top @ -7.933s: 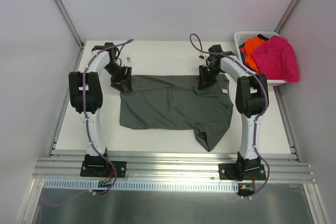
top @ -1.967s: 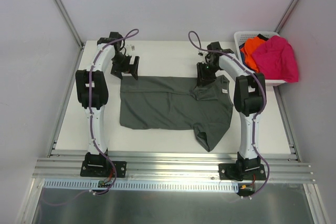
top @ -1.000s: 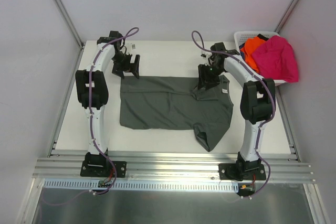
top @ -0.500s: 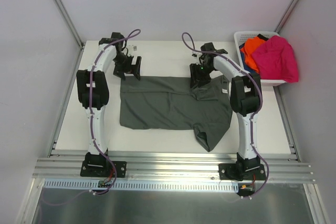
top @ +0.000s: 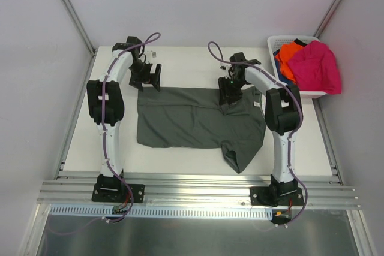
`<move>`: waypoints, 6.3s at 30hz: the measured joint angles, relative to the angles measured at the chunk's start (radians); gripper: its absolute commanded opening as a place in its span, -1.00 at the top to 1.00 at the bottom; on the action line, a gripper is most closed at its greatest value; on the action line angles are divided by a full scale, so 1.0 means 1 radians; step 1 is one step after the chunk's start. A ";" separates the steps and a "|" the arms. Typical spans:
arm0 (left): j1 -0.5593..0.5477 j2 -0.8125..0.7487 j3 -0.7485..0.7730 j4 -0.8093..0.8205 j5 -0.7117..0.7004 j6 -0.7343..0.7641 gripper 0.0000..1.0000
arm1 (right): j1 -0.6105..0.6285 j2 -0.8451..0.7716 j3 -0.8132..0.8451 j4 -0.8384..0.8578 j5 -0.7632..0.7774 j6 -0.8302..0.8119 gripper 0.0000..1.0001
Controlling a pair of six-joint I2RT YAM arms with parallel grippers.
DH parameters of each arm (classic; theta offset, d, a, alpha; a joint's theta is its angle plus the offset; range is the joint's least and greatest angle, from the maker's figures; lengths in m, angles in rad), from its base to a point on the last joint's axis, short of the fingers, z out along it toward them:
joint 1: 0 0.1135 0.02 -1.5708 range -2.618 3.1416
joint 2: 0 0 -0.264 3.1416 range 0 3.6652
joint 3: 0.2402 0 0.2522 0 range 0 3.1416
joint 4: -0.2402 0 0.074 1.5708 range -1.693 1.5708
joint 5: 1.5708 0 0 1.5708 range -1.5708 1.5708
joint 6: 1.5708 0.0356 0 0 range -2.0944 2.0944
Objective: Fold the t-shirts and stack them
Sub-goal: Fold the tshirt
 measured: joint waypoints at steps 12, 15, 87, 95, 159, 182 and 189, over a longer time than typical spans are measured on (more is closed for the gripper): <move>0.000 0.000 0.062 0.002 0.002 -0.012 -0.96 | 0.064 -0.327 -0.291 -0.060 -0.014 0.026 0.00; 0.000 0.000 0.062 0.003 0.002 -0.012 -0.96 | 0.067 -0.330 -0.292 -0.056 -0.012 0.026 0.00; -0.006 -0.008 0.038 0.003 0.009 -0.016 -0.97 | -0.066 -0.176 -0.197 0.004 0.129 -0.104 -0.04; -0.006 -0.008 0.038 0.003 0.008 -0.016 -0.98 | -0.075 -0.164 -0.192 0.004 0.127 -0.124 0.19; -0.013 -0.021 0.051 0.003 0.030 -0.019 -0.98 | -0.015 -0.234 -0.210 -0.009 0.086 -0.089 0.32; -0.013 -0.021 0.052 0.003 0.031 -0.019 -0.98 | 0.018 -0.356 -0.441 -0.035 0.035 -0.071 0.32; -0.013 -0.021 0.052 0.003 0.031 -0.019 -0.98 | 0.019 -0.335 -0.333 -0.031 0.036 -0.072 0.31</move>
